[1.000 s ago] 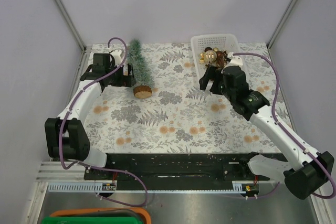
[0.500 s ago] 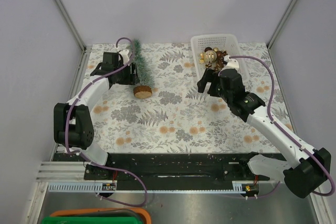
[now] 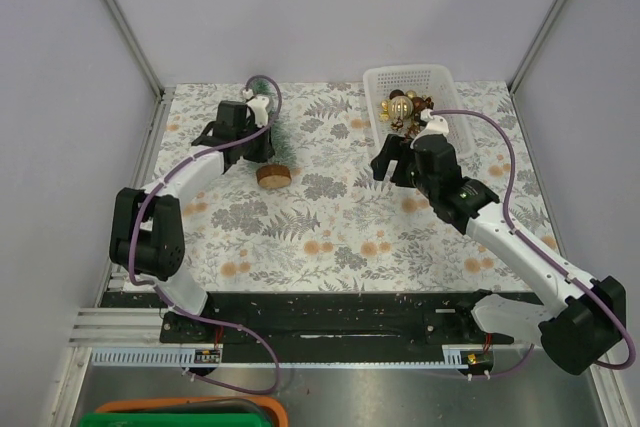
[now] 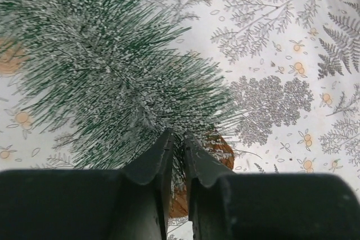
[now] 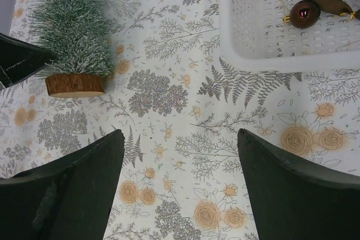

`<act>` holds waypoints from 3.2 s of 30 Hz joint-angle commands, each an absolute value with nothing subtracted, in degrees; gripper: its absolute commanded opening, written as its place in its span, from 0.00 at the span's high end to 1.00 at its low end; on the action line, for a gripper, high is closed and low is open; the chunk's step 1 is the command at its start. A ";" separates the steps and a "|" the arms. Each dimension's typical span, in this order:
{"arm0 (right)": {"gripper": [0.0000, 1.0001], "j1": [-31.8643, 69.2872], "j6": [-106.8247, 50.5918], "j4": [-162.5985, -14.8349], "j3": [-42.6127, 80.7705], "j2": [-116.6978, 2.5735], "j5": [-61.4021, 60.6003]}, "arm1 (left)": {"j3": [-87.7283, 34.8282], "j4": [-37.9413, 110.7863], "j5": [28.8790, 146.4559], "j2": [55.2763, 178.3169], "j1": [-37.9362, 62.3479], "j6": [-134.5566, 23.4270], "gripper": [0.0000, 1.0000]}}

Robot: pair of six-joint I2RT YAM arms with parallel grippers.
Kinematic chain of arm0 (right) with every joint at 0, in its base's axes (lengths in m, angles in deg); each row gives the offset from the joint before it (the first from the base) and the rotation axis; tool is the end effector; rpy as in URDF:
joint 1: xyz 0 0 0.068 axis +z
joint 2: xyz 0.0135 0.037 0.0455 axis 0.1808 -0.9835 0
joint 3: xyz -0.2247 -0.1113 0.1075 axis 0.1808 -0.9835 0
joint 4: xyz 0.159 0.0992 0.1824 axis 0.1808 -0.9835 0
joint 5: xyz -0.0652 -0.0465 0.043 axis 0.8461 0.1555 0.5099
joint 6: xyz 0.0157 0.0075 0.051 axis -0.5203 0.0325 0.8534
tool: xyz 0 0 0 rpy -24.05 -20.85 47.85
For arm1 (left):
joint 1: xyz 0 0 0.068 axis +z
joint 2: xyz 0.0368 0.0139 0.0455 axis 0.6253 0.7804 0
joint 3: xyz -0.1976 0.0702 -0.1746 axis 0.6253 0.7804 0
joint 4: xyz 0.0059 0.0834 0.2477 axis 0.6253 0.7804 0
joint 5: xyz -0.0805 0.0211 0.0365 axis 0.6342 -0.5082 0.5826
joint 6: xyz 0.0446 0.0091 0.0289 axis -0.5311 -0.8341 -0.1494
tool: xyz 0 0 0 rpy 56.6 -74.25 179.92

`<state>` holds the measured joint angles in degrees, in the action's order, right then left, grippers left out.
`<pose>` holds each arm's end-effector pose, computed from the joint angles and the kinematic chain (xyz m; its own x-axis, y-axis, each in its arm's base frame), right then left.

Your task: Decorate the small christmas tree

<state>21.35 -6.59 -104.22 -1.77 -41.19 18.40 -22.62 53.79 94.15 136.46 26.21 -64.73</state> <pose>0.2235 0.1303 0.3193 -0.5095 0.2323 -0.8285 -0.1448 0.9260 0.3487 0.3590 -0.0888 0.2474 -0.6693 0.1065 -0.7354 0.3660 0.9085 -0.2015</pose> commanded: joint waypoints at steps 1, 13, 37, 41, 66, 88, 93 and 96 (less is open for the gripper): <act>0.12 22.19 -6.02 -101.30 -2.15 -41.55 17.17 | -21.08 51.27 94.87 135.70 24.38 -66.27 0.86; 0.14 22.28 -6.37 -102.97 -2.50 -40.23 18.23 | -14.23 57.06 108.04 125.69 17.18 -62.85 0.85; 0.09 26.49 -14.62 -101.13 29.81 -77.73 9.35 | -18.44 74.20 115.00 103.54 36.14 -66.79 0.01; 0.09 29.13 -17.87 -105.08 41.68 -88.63 9.70 | -17.56 76.14 112.72 101.60 38.62 -69.34 0.01; 0.88 33.18 -18.85 -109.22 61.84 -108.18 14.97 | -13.17 76.76 107.01 104.76 41.87 -71.45 0.01; 1.00 37.57 -29.12 -43.89 -4.49 -63.27 15.77 | -11.94 76.58 106.56 103.35 41.87 -72.86 0.01; 1.00 37.92 -29.13 -19.77 -16.73 -63.25 14.80 | -11.50 76.49 106.39 103.09 41.87 -73.03 0.01; 1.00 39.41 -29.39 -17.03 -19.81 -62.56 17.86 | -11.58 76.49 106.56 102.91 41.87 -72.95 0.01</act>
